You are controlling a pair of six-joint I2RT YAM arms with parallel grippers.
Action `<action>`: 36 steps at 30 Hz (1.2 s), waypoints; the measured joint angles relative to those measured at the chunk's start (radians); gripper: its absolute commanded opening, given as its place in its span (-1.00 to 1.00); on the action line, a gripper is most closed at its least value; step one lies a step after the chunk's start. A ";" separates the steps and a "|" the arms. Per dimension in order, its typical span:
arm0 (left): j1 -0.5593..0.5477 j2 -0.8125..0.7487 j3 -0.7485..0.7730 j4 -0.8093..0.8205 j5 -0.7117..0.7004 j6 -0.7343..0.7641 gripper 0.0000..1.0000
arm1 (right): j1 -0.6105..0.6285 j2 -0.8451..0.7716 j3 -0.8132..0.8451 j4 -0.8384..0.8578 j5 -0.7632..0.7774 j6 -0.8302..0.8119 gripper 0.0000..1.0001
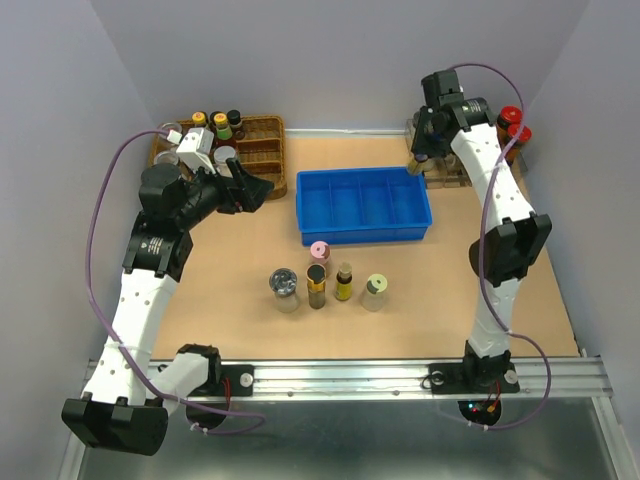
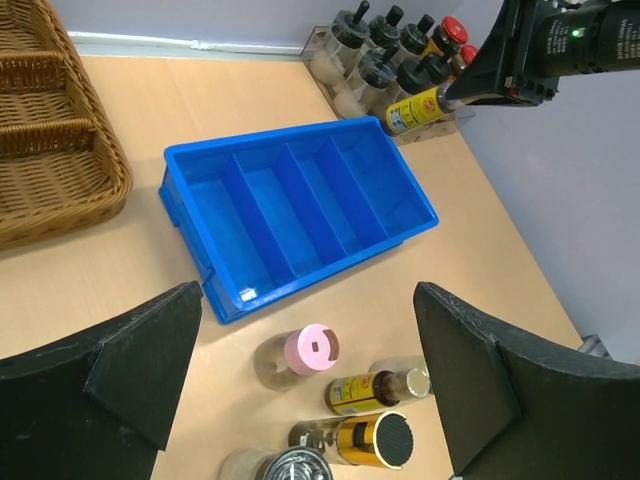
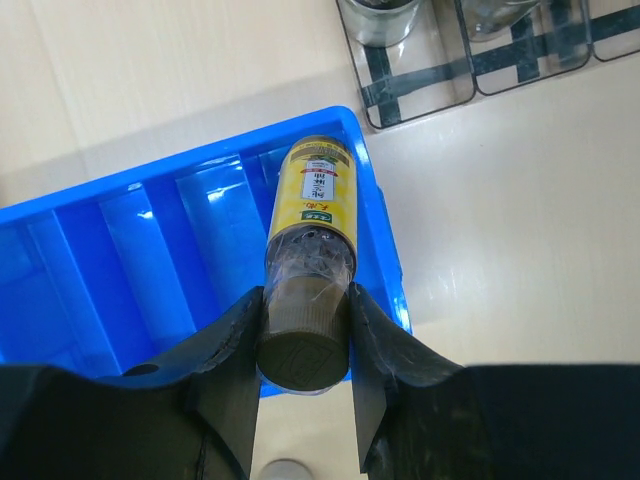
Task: Organize the condiment bottles
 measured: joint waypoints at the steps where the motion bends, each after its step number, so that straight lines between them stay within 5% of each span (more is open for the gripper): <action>1: 0.000 0.000 0.000 0.000 -0.001 0.001 0.98 | -0.005 0.012 0.000 0.007 -0.011 -0.004 -0.99; 29: 0.000 -0.036 -0.028 -0.022 -0.024 0.005 0.98 | -0.018 0.129 -0.143 0.098 -0.075 -0.037 -0.97; 32: 0.000 -0.039 -0.029 -0.030 -0.028 0.003 0.98 | -0.024 0.138 -0.142 0.125 -0.077 -0.038 -0.85; 36: 0.000 -0.045 -0.029 -0.035 -0.033 -0.001 0.98 | -0.028 0.145 -0.138 0.134 -0.077 -0.043 -0.34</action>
